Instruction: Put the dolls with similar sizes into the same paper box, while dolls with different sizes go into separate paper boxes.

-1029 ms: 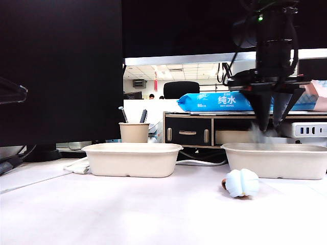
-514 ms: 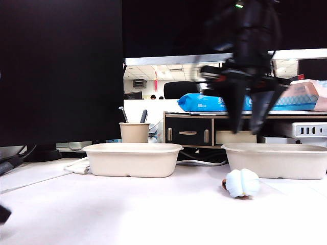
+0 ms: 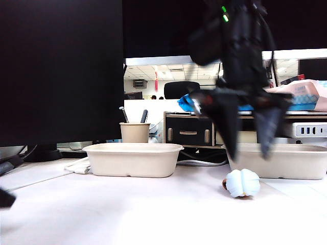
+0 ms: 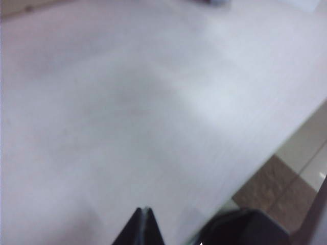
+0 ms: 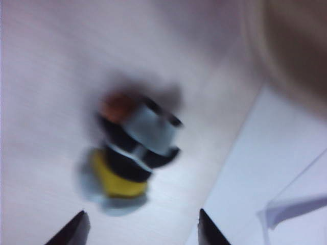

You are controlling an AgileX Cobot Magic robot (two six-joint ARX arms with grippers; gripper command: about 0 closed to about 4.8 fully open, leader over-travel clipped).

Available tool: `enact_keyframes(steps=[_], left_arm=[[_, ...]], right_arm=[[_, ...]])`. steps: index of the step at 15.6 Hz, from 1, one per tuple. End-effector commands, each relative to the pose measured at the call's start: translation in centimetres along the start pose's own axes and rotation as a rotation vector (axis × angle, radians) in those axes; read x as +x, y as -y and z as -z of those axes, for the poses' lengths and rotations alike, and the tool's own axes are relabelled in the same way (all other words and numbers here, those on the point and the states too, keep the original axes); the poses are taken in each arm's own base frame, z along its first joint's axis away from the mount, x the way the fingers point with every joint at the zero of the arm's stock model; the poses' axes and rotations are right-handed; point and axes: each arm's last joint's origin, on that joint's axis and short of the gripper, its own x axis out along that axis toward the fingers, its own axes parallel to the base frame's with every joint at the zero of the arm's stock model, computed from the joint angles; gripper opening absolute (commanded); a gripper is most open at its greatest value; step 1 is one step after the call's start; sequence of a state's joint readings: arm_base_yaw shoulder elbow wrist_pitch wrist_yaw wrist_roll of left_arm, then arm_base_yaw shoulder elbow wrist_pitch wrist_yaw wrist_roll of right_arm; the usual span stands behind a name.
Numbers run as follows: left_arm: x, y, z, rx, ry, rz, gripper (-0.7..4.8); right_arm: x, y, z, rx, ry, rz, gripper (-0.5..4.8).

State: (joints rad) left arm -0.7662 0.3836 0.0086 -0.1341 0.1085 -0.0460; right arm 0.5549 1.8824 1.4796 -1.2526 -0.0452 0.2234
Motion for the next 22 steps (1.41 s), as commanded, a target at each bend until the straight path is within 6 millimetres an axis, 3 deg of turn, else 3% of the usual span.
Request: enact_keyframes(steps=[1,8,11,17,20,22], left_arm=[[-0.3,0.0,-0.4,0.002,0.058,0.002,-0.05],[-0.5,-0.8,-0.5,-0.035,0.076,-0.064,-0.05],[-0.7,-2.0,-0.5,-0.083,0.086,-0.159,-0.05],[-0.9,-2.1,-0.7,-0.084,0.111,-0.173,-0.05],[-0.9,-2.1,-0.7,-0.084,0.111,-0.173,-0.05],[-0.9,-2.1,-0.7,-0.084,0.111,-0.173,-0.05]], right_arm=[[0.5,-0.4,0.1,0.025,0.018,-0.004,2.75],[0.7,-0.6,-0.7,0.092,0.085,0.003,2.75],[1.4,-0.7,-1.3,0.103,0.095,-0.002,2.74],[3.4,-0.9,-2.2,0.110,0.051,0.011,2.73],[3.4,-1.1,-2.5,0.104,0.081,0.003,2.07],[3.7,-1.1,-2.6,0.104,0.078,0.004,2.06]])
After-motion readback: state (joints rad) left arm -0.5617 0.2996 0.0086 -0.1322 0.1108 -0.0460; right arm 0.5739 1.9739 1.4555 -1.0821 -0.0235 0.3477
